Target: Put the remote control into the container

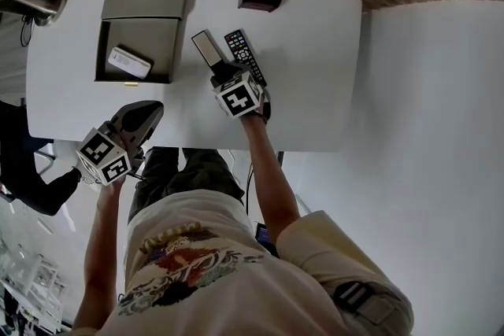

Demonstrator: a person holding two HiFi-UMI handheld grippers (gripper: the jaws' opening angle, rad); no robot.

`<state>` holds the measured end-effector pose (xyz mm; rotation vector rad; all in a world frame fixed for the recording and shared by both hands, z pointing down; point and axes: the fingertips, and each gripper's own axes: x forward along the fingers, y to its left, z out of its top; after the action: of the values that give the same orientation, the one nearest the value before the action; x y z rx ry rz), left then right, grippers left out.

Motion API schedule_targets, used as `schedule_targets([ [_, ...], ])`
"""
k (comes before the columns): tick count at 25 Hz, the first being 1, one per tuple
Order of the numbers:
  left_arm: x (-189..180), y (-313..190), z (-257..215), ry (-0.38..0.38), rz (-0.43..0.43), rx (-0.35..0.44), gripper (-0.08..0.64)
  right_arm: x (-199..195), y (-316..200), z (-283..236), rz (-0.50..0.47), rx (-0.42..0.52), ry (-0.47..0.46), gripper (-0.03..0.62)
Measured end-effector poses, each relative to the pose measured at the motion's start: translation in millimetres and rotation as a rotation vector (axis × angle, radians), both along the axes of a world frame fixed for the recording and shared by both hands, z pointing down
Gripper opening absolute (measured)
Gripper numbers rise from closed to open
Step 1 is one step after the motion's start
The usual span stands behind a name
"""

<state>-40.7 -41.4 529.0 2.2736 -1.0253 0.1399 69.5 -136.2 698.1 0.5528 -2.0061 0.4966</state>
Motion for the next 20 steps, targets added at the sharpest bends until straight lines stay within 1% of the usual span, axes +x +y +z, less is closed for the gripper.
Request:
schedule_targets([
  [8, -6, 8, -4, -0.012, -0.032, 0.014, 0.005, -3, 2, -13, 0.051, -0.017, -0.086, 0.206],
  [13, -1, 10, -4, -0.009, -0.023, 0.022, 0.005, -1, -4, -18, 0.062, 0.033, -0.107, 0.206],
  [20, 5, 7, -10, -0.019, -0.006, 0.035, 0.005, 3, 0, -34, 0.059, 0.049, -0.116, 0.206],
])
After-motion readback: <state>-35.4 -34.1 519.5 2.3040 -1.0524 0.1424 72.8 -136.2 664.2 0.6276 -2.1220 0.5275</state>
